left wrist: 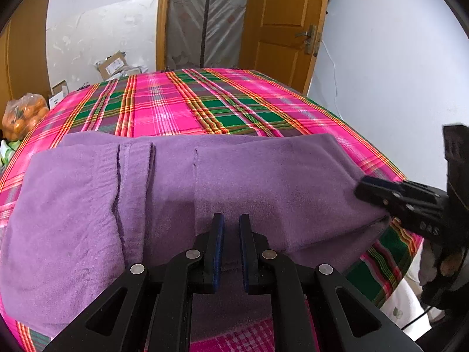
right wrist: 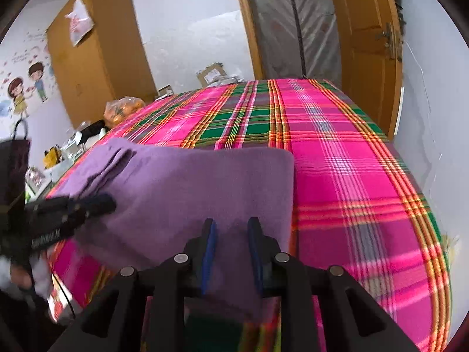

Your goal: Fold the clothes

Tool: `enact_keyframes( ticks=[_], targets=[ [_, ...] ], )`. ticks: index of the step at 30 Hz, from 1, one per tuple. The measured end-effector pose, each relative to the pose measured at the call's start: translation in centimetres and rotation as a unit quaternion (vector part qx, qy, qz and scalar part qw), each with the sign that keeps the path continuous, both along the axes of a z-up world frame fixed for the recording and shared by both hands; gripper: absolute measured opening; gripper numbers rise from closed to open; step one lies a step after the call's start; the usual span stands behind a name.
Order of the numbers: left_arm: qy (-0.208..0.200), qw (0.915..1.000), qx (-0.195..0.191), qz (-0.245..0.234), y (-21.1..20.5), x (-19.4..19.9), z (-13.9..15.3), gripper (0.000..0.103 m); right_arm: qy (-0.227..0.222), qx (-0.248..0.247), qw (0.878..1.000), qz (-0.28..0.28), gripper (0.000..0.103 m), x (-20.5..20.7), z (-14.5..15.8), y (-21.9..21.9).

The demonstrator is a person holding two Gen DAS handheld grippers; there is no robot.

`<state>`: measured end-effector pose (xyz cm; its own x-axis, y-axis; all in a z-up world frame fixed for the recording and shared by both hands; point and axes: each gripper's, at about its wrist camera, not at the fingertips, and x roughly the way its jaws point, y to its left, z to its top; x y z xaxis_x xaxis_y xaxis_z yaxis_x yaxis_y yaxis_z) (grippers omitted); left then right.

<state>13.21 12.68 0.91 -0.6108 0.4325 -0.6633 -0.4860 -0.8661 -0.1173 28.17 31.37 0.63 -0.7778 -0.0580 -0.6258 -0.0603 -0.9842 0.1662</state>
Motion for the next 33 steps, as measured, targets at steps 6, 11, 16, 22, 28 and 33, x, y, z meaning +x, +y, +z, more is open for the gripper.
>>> enact_keyframes(
  ticks=[6, 11, 16, 22, 28, 33],
  targets=[
    [0.002, 1.0000, 0.002, -0.001, 0.0, 0.0, -0.1, 0.010, 0.000, -0.016, 0.999, -0.032, 0.022, -0.2, 0.4, 1.0],
    [0.006, 1.0000, 0.004, -0.004, -0.1, 0.2, -0.1, 0.010, -0.003, -0.022, 0.998, -0.054, 0.023, -3.2, 1.1, 1.1],
    [0.010, 0.9999, 0.008, -0.006, -0.1, 0.3, -0.2, 0.010, -0.049, -0.022, 0.996, -0.068, 0.023, -7.1, 0.9, 1.6],
    [0.017, 0.9998, 0.007, -0.009, -0.2, 0.5, -0.3, 0.010, -0.051, -0.086, 0.990, -0.100, 0.024, -6.9, 1.2, 5.3],
    [0.022, 0.9997, 0.009, -0.008, -0.1, 0.5, -0.4, 0.010, -0.049, -0.155, 0.982, -0.099, 0.031, -4.3, -0.2, 7.4],
    [0.025, 0.9996, 0.006, -0.008, 0.0, 0.6, -0.4, 0.010, -0.044, -0.179, 0.980, -0.080, 0.034, -4.7, -0.3, 7.0]
  ],
)
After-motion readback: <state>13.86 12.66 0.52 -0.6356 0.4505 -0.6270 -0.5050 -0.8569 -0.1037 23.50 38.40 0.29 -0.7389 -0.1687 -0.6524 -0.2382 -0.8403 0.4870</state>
